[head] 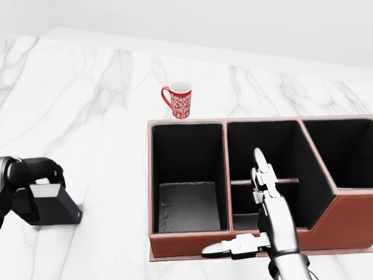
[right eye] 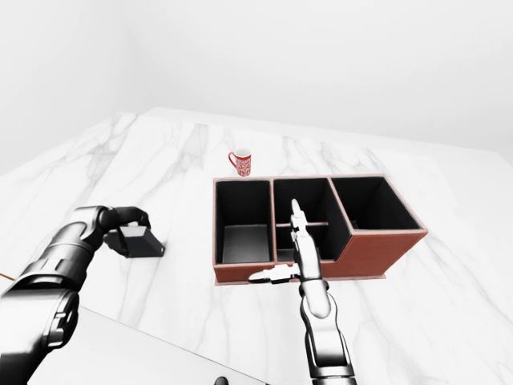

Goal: Pick up the book and place it in the right compartment of the caddy.

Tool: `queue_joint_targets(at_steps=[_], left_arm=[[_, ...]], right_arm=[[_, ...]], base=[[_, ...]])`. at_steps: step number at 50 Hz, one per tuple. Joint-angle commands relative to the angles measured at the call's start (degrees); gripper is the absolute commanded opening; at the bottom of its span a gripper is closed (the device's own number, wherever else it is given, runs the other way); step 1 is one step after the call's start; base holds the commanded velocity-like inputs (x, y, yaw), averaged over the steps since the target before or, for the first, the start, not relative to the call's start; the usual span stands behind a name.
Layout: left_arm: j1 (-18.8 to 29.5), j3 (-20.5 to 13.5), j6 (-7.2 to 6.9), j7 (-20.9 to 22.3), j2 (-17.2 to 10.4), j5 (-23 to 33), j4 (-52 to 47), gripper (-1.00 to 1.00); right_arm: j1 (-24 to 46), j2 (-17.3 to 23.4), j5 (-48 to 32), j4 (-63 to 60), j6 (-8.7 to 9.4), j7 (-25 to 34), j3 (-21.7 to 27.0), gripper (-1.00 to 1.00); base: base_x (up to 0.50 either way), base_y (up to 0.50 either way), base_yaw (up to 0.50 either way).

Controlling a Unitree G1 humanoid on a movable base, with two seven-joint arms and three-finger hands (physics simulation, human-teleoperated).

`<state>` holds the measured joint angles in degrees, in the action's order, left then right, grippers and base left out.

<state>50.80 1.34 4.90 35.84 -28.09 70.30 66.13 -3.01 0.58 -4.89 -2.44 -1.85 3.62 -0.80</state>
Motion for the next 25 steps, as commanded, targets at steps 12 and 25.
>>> queue_joint_targets(at_steps=[12, 25], left_arm=[[1.6, -0.1, -5.62, -4.3, -0.1, -2.8, 1.9, -1.00], [7.5, -1.9, -7.14, -14.8, 0.3, -5.0, -2.9, -1.00]], right_arm=[[-0.3, -0.1, -0.1, 0.2, -0.39, 0.1, -0.3, 1.00], [-0.3, -0.1, -0.1, -0.4, 0.17, 0.1, -0.4, 1.00]], base=[[0.00, 0.00, 0.00], [0.00, 0.00, 0.00]])
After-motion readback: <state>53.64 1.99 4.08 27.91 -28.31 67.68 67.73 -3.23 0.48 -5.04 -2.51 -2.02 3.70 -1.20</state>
